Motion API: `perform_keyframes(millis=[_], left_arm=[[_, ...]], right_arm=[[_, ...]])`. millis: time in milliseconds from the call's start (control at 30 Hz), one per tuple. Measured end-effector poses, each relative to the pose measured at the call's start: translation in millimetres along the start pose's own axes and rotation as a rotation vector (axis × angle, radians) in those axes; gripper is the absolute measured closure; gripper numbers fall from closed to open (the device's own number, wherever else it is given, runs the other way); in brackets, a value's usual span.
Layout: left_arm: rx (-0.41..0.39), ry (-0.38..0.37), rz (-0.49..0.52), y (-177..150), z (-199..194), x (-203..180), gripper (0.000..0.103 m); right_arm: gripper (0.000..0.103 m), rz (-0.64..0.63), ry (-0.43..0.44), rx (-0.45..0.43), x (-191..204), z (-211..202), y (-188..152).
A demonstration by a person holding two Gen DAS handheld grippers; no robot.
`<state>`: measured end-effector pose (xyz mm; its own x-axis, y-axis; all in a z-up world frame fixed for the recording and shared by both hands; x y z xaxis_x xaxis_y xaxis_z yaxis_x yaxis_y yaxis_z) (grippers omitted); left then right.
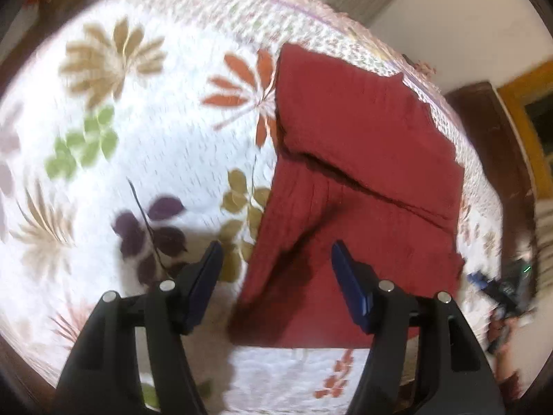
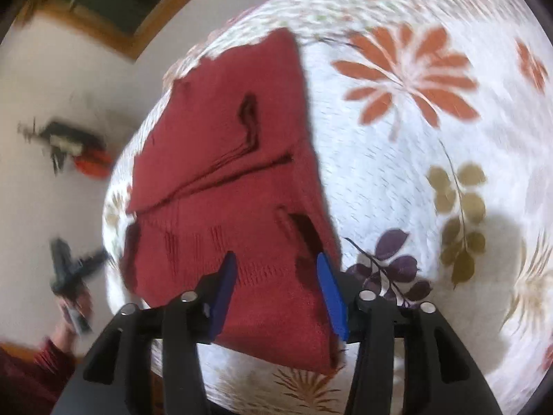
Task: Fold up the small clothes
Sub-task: 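Lower the folded hem onto the sweater and open both tools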
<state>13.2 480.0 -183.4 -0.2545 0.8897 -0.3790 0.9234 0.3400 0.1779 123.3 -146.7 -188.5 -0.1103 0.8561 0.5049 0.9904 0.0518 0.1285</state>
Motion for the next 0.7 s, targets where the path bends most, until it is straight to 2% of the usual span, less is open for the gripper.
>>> perform_keyframes(millis=[33,133,267,400,533,567,633,700], left_arm=[[0.003,0.029,0.048,1.2,2.3,-7.8,0.039],[0.030,0.052,0.164,3.6,15.9,-31.7,0.037],[0.043,0.093,0.267,12.8,37.5,-55.5,0.036],[0.067,0.102,0.285,23.5,56.6,-60.8,0.036],[0.096,0.115,0.275,32.4,73.6,-56.6,0.036],[0.100,0.118,0.271,33.2,75.5,-55.3,0.036],[0.102,0.116,0.268,34.9,79.0,-53.3,0.039],[0.097,0.116,0.274,35.8,81.4,-55.9,0.063]], right_arm=[[0.045,-0.053,-0.022,0.014,11.7,5.3,-0.1],[0.040,-0.146,-0.073,0.045,29.2,17.5,-0.9],[0.038,-0.185,-0.129,0.073,30.6,33.4,1.8],[0.036,-0.205,-0.172,0.105,26.6,46.5,5.8],[0.036,-0.204,-0.172,0.110,23.9,54.5,9.4],[0.039,-0.204,-0.172,0.109,24.4,56.7,10.3],[0.054,-0.238,-0.194,0.102,30.3,60.2,10.8],[0.084,-0.289,-0.205,0.114,38.3,63.8,8.2]])
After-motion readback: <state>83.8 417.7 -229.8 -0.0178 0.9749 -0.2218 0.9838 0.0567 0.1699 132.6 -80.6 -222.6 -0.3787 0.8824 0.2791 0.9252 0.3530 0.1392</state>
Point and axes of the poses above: each gripper's, at about its wrist camera, not at the fingertips, and z roughly the way its jaws point, x to its left, y to its top, the point moved 4 cm from there along z, roughly the way its jaws point, and after that the axes turned 8 degrees about x, right-handed, at the moved point
